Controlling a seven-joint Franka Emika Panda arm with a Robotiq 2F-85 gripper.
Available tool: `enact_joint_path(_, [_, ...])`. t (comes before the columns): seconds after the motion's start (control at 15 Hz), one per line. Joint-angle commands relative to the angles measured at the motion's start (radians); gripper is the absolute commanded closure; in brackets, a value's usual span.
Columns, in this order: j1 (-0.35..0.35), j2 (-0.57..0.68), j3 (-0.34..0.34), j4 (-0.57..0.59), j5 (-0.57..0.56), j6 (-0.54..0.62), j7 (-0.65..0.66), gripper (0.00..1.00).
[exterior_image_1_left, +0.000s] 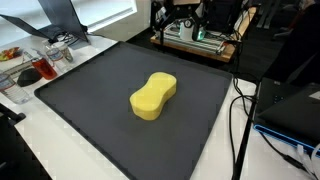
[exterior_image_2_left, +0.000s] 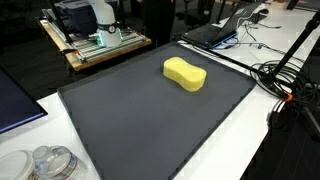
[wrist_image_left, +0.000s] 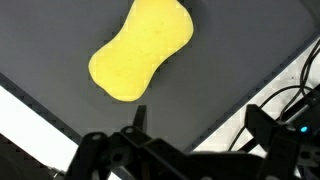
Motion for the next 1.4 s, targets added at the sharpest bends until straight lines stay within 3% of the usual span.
enact_joint_path(0.0, [-0.014,0.080,0.020,0.013,0.001,0.096,-0.023,0.00])
enact_joint_path(0.2, [-0.016,0.143,0.016,-0.001,0.004,0.157,0.018,0.00])
enact_joint_path(0.73, [-0.034,0.217,-0.051,-0.127,0.003,0.305,0.274,0.00])
enact_joint_path(1.07, [-0.017,0.265,-0.099,-0.130,-0.011,0.323,0.496,0.00])
enact_joint_path(1.33, [-0.019,0.282,-0.123,-0.139,-0.008,0.348,0.582,0.00])
